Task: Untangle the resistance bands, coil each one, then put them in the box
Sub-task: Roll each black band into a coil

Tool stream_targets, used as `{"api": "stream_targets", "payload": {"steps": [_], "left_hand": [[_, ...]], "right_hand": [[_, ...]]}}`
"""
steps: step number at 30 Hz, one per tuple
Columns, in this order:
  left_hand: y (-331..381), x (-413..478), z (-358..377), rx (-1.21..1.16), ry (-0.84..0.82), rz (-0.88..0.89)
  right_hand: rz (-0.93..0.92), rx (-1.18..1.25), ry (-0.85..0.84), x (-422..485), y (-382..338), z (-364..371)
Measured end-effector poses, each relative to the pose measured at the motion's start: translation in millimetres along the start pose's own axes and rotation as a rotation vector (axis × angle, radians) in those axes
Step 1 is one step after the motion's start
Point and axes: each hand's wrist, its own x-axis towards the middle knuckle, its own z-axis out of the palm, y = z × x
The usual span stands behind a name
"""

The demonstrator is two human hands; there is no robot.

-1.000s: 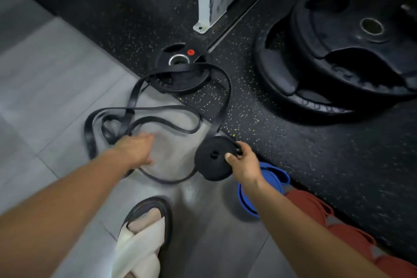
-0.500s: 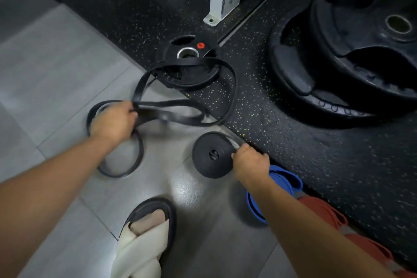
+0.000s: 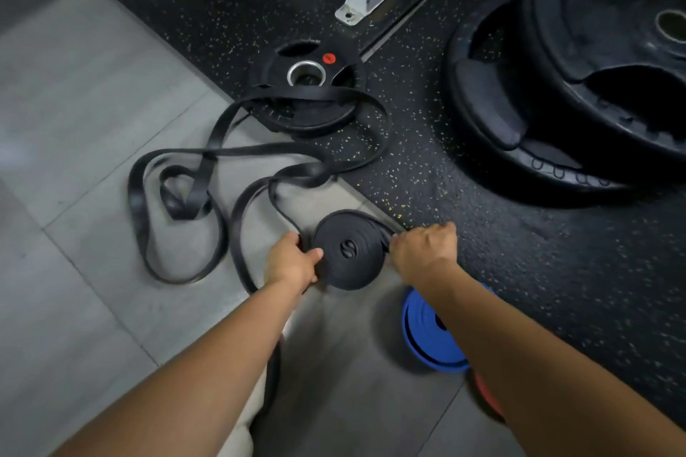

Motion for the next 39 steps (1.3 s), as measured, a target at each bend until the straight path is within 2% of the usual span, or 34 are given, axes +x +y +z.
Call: {"api": "stream_targets", "payload": {"steps": [3,7,9,15,19,22,25,28,31,33,37,39], "left_hand": [[1.3,-0.4,3.8,0.002,0.012,0.031],[10.1,2.0,15.6,-0.030,0.010,0.119],[15.9,7.3,21.0,0.012,-0.002,0.117],[18.4,8.0,23.1,0.113,0.000,0.101],[29.6,-3.3,7.8,0.122,0.105,0.104],[43.4,-33.0,-14.2,0.278,0.121,0.156],[79.7,-71.3,-44.7,0.503,0.045,0.273],[134.9,-124.1,-100.3,0.658,0.145,0.501],[178.9,-191.3,-168.3,0.628,0.223,0.638],[192.6,-239.9,-206.1,0.611,0.192,0.719],[200.3,-350.6,-254.9,0.511,0.189,0.979],[202.2,-407.4,-270.6,0.506,0.209,1.122]], "right_hand": [[0.042,0.142,0.032,5.5,5.3,0.7],[0.132,0.419,0.166,5.1,14.1,5.1],[0.115,0.517,0.148,4.6,19.5,7.5],[0.078,0.522,0.139,0.5,15.7,0.3],[0.050,0.604,0.199,-29.0,27.6,-4.4],[-0.010,0.741,0.164,-66.1,32.8,-15.6],[-0.107,0.846,0.183,-105.1,29.9,-37.5],[-0.177,0.885,0.235,-143.4,27.8,-76.0],[-0.188,0.949,0.371,-186.9,29.6,-127.2],[-0.212,1.030,0.500,-222.2,27.7,-164.3],[-0.370,1.215,0.813,-309.5,18.0,-236.8],[-0.412,1.236,0.888,-352.4,11.0,-267.5]]}}
